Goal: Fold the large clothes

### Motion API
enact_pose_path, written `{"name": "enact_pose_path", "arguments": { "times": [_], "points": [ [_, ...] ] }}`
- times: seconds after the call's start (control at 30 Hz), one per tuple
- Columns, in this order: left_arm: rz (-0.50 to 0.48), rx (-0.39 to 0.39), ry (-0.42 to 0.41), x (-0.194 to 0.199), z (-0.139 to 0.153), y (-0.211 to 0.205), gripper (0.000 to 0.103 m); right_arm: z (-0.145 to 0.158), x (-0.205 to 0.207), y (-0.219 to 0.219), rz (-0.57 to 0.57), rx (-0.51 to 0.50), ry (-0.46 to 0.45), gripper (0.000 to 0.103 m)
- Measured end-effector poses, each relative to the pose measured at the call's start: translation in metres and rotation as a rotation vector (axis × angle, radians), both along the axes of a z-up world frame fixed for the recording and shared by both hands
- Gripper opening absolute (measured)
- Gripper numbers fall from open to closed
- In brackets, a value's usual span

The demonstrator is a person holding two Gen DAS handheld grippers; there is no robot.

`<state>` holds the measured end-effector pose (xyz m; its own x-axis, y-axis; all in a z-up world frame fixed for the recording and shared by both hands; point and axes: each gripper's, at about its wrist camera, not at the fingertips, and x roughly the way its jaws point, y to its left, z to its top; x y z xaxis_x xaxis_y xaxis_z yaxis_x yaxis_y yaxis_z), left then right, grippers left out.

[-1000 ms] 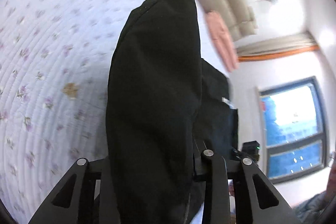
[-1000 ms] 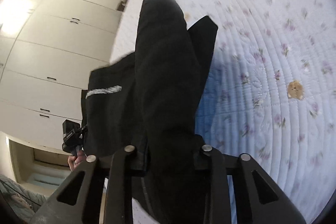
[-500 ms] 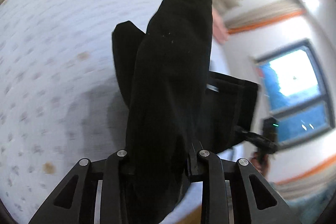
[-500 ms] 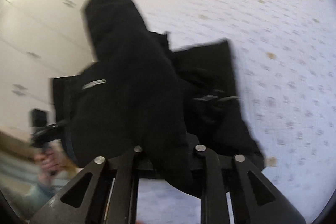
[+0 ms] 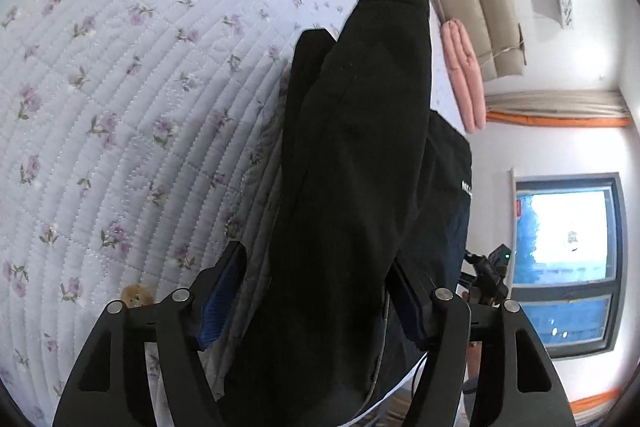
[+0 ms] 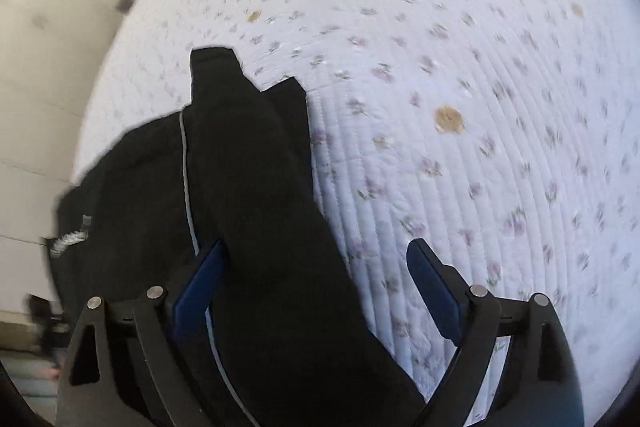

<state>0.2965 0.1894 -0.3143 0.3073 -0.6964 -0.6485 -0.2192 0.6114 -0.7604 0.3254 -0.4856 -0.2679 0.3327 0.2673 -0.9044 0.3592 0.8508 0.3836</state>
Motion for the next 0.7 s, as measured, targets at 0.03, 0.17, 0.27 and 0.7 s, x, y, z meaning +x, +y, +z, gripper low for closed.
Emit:
{"name": "enact_pose_path", "arguments": {
  "times": [0.03, 0.17, 0.27, 0.7],
  "points": [
    [-0.013, 0.005, 0.0, 0.007, 0.001, -0.008, 0.074, -0.001, -0.005, -0.01, 0.011, 0.054, -0.014, 0.093],
    [-0.057, -0.027, 0.023, 0.017, -0.003, -0.034, 0.08, -0.016, -0.001, -0.025, 0.141, 0.145, -0.005, 0.097],
    [-0.069, 0.005, 0.064, 0.035, -0.015, -0.054, 0.083, -0.04, 0.007, -0.026, 0.229, 0.294, -0.01, 0.097],
    [0.091, -0.035, -0.015, 0.032, -0.016, -0.072, 0.057, -0.057, 0.065, 0.004, 0.424, 0.485, -0.126, 0.047]
  ]
}}
